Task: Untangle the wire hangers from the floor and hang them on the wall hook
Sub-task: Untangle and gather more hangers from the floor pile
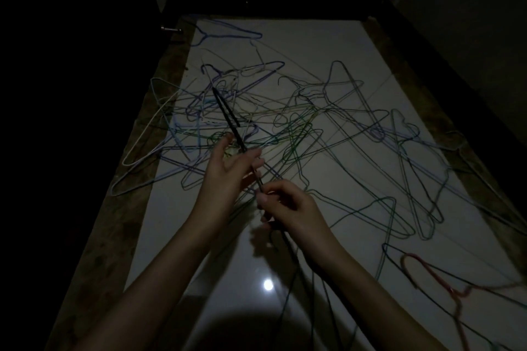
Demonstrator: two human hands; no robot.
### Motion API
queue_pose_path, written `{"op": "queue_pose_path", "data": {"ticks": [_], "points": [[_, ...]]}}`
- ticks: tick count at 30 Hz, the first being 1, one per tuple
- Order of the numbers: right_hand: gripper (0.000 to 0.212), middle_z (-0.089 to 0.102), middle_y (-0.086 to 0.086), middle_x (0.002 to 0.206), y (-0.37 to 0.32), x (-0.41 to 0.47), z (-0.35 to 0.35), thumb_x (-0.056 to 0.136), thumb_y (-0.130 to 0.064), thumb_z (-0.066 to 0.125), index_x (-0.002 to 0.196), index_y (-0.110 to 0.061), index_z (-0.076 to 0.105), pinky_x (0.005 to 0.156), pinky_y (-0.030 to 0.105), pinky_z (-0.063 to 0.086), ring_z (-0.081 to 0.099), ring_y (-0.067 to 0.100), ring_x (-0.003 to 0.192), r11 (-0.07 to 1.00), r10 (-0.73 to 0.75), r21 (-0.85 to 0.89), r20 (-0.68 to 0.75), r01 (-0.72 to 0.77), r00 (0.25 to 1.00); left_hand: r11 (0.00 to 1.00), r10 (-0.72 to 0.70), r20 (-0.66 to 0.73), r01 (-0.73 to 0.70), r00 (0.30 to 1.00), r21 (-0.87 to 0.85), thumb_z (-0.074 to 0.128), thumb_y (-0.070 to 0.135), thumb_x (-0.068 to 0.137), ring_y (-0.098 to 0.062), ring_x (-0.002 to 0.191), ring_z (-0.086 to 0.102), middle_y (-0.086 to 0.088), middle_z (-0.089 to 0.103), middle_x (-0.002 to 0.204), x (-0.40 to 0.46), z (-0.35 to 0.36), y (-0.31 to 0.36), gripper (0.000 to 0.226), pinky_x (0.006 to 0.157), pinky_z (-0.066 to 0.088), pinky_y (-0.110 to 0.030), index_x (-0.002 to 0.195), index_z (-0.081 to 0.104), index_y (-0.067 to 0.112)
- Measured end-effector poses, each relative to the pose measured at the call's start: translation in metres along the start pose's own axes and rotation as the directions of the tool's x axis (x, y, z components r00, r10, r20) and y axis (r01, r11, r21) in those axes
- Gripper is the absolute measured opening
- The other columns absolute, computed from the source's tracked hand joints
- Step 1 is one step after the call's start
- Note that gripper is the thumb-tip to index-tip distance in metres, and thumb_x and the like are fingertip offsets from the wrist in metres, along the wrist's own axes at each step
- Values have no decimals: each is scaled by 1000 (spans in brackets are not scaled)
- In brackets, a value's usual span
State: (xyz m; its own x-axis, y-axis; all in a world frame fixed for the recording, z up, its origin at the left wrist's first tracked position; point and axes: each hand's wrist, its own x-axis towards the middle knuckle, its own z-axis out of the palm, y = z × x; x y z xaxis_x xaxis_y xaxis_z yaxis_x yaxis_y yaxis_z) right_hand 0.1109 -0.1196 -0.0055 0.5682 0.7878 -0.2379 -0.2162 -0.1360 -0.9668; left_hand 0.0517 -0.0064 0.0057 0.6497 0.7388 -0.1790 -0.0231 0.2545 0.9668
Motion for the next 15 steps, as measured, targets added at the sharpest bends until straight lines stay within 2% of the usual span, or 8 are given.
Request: {"op": "queue_pose_path", "data": {"ticks": [3, 5, 7, 9, 11, 13, 15], "points": [[12, 56, 4, 82, 11, -2, -2, 86, -11, 62, 97, -6, 60, 59, 14, 47, 56, 4, 65, 993, 20, -117, 66, -12, 998, 990, -67, -3, 66, 998, -123, 54, 10, 92, -17, 100, 67, -6, 66, 106, 0, 3, -5, 45, 87, 54, -28, 132, 38, 20], [7, 58, -1, 82, 17, -4, -7, 87, -12, 61, 94, -15, 61, 59, 14, 47, 58, 2, 64, 988, 57, -149, 117, -39, 992, 992, -61, 15, 62, 998, -107, 52, 6, 92, -17, 98, 66, -6, 65, 102, -1, 4, -7, 26, 87, 54, -30, 115, 51, 19], [8, 61, -1, 82, 21, -3, -17, 90, -15, 57, 93, -20, 62, 58, 16, 50, 60, 5, 65, 986, 106, -140, 131, -88, 986, 993, -49, 20, 51, 999, -102, 49, 3, 94, -16, 91, 65, -7, 63, 96, -2, 4, -10, 22, 83, 56, -28, 107, 58, 19], [10, 63, 4, 84, 28, 2, -33, 90, -15, 56, 97, -15, 63, 57, 22, 52, 61, 12, 66, 985, 142, -110, 63, -135, 988, 994, -56, 1, 56, 998, -98, 45, 1, 95, -14, 85, 65, -7, 63, 92, -3, 4, -13, 23, 81, 56, -26, 106, 59, 15], [13, 61, 9, 83, 39, 11, -52, 90, -10, 56, 100, -4, 61, 53, 18, 51, 60, 12, 63, 982, 145, -111, -68, -152, 987, 994, -79, -24, 77, 997, -76, 45, 0, 95, -14, 83, 66, -8, 66, 91, -2, 0, -15, 22, 80, 56, -25, 104, 60, 12], [14, 60, 9, 79, 55, 24, -71, 90, -2, 54, 100, 3, 60, 52, 14, 49, 60, 6, 59, 977, 112, -154, -209, -146, 971, 993, -109, -41, 106, 993, -53, 46, 0, 94, -16, 86, 67, -11, 68, 95, 0, -4, -18, 20, 78, 57, -25, 106, 60, 9], [14, 61, 5, 80, 70, 37, -89, 89, 1, 53, 101, 4, 60, 58, 13, 51, 61, 10, 67, 959, 51, -247, -331, -139, 942, 989, -143, -49, 141, 989, -43, 49, 2, 93, -18, 88, 68, -12, 69, 97, 0, -5, -20, 17, 75, 57, -23, 106, 59, 7]]}}
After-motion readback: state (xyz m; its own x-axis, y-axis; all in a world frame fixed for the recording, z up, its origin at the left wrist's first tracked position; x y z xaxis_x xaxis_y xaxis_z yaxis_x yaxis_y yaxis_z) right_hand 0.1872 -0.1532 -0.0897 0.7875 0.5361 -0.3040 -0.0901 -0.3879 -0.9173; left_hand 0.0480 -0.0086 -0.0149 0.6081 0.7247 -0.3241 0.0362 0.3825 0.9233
